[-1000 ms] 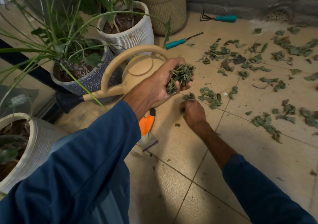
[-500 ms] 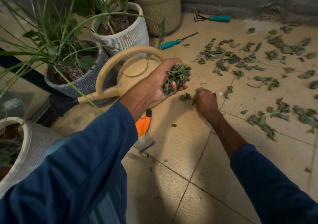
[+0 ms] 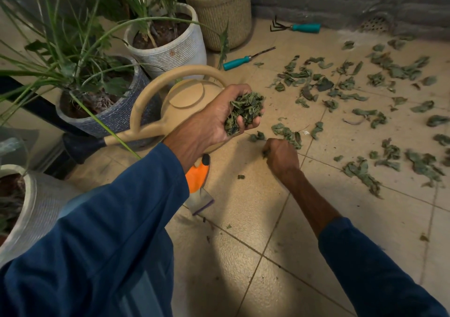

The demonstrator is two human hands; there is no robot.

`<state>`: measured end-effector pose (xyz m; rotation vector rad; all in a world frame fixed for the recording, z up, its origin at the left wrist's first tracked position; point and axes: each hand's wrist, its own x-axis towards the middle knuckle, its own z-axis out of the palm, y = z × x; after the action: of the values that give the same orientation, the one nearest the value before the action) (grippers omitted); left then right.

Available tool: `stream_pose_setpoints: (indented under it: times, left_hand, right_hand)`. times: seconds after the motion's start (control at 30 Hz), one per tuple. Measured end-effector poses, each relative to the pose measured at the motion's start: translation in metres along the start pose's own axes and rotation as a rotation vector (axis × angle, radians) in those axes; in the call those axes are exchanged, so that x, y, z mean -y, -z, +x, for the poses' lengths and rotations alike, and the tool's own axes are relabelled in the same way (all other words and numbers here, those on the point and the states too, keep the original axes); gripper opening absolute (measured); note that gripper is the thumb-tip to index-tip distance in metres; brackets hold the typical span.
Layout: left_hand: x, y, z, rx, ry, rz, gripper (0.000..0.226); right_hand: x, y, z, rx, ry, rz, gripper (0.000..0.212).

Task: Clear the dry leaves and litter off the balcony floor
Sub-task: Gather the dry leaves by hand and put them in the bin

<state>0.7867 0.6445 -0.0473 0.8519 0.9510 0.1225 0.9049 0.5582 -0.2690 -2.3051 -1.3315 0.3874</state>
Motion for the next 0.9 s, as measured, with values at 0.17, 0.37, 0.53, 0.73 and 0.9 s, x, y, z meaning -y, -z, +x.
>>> stream_pose_setpoints:
  times: [0.17,0.37,0.53,0.73,0.9]
  left_hand:
    - [-0.003,0.005,-0.004,0.01,-0.006,-0.012,0.029]
    - [-0.005,0.013,-0.006,0.002,-0.011,-0.026,0.031]
    - [-0.007,0.016,-0.004,-0.005,-0.015,-0.017,0.031]
    - [-0.005,0.015,0.004,0.004,-0.008,-0.004,0.03]
    - [-0.003,0.011,0.012,0.025,0.01,-0.004,0.029]
  right_hand:
    - [-0.007,0.013,0.011,-0.091,-0.081,0.263,0.027]
    - [0.006,0.02,0.039,-0.084,-0.008,0.264,0.021]
    - [0.024,0.009,0.058,-0.061,0.002,0.233,0.02]
    - [0.035,-0.013,0.056,-0.079,0.064,0.102,0.013]
    - [0.041,-0.019,0.052,-0.013,0.021,0.091,0.015]
